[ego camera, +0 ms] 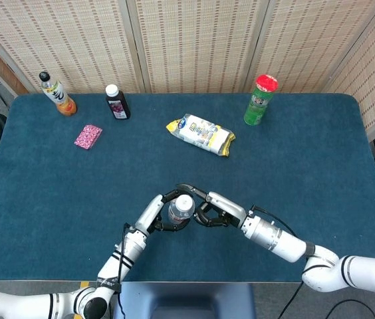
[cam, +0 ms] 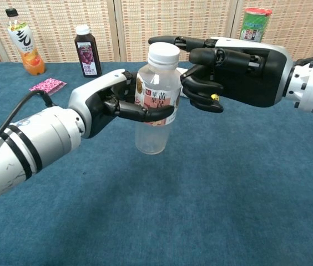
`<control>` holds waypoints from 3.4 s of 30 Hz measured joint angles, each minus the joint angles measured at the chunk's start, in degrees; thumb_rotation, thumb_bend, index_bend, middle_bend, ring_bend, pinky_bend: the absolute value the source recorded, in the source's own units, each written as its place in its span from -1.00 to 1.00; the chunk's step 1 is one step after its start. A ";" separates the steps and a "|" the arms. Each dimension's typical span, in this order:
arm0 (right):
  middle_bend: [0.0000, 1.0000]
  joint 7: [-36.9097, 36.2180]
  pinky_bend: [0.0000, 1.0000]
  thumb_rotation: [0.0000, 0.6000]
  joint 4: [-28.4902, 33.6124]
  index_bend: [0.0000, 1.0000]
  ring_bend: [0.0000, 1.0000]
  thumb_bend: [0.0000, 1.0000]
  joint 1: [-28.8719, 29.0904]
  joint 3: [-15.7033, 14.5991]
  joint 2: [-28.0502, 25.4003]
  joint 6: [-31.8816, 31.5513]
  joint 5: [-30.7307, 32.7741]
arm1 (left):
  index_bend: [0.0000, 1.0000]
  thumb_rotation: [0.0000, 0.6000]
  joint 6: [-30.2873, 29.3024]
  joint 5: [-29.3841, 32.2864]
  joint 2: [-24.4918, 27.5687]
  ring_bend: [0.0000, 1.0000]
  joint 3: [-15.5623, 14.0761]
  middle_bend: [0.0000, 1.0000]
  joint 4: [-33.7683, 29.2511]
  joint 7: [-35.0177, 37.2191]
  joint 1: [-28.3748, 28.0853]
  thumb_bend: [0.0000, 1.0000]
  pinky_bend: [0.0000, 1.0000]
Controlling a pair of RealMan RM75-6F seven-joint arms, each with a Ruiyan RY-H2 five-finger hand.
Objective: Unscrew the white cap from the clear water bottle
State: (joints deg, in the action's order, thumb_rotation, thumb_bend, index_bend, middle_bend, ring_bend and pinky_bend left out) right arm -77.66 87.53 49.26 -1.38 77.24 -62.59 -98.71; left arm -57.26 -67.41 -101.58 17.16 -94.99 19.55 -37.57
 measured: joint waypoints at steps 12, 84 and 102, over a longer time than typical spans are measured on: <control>0.74 1.93 0.65 0.31 1.35 -1.00 0.50 0.50 -2.84 -1.75 -2.59 -5.27 -1.82 | 0.01 1.00 1.29 2.36 2.08 -0.46 2.44 0.17 3.37 2.03 -0.15 0.05 -0.62; 0.80 -1.88 0.66 0.30 0.09 -1.00 0.54 0.40 0.47 -4.79 -5.12 -3.31 -4.92 | 0.17 1.00 4.33 3.39 4.13 -0.34 -1.64 0.38 -4.72 -9.48 -3.84 0.11 -0.58; 0.80 -2.73 0.66 0.26 -0.73 -1.00 0.54 0.36 -3.64 -9.29 -8.11 -11.75 -9.15 | 0.17 1.00 6.40 6.17 8.21 -0.33 0.98 0.39 -0.67 -4.13 -3.59 0.12 -0.57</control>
State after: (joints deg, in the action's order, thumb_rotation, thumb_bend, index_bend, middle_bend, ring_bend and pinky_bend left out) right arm -80.38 86.80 45.63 -10.67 69.13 -74.34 -107.86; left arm -50.87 -61.24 -93.38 18.15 -95.66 15.42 -41.17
